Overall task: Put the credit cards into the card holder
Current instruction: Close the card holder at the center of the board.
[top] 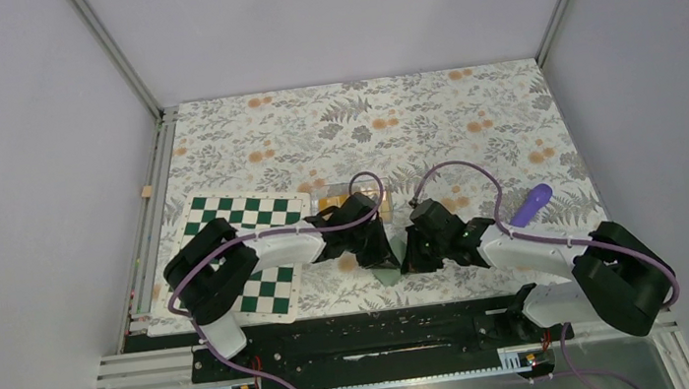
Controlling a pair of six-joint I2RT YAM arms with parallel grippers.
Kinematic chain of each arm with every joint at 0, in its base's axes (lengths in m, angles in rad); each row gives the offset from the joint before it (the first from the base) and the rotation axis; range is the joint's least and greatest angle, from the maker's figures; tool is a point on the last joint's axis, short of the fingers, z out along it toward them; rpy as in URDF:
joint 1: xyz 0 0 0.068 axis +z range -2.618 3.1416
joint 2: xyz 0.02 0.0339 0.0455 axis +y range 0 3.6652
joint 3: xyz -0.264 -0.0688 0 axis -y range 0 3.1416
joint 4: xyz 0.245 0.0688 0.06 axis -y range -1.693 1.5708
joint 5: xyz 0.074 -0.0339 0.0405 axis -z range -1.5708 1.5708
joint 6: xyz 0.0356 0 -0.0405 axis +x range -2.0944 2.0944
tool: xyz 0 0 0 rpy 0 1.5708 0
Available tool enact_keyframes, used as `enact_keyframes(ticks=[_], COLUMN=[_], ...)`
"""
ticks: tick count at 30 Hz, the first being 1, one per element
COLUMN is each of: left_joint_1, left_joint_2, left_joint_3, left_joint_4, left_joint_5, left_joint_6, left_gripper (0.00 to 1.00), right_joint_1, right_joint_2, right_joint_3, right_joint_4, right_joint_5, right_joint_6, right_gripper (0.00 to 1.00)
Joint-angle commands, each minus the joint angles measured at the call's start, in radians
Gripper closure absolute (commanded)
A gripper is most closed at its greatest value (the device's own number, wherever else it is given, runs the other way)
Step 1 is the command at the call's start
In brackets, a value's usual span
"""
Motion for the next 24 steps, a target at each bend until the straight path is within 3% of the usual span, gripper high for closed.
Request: enact_keyframes(ticks=[1,7,24], left_joint_1=[0.000,0.000,-0.001], left_joint_2=[-0.056,-0.039,0.000], left_joint_3=[0.091,0.171,0.189], left_joint_4=[-0.059,-0.197,-0.284], left_joint_5=[-0.025,-0.059,-0.169], left_joint_6=[0.077,0.165,0.240], left_gripper=[1.00,1.00,1.00], right_joint_1=[-0.016,-0.047,-0.056], right_joint_2=[-0.059,-0.077,0.082], right_joint_3=[0.047,0.099,0.209], right_joint_4=[-0.004,-0.065,-0.118], right_joint_5=[-0.017,0.005,0.055], right_joint_6=[-0.031,-0.073,-0.138], right_gripper=[1.00,1.00,1.00])
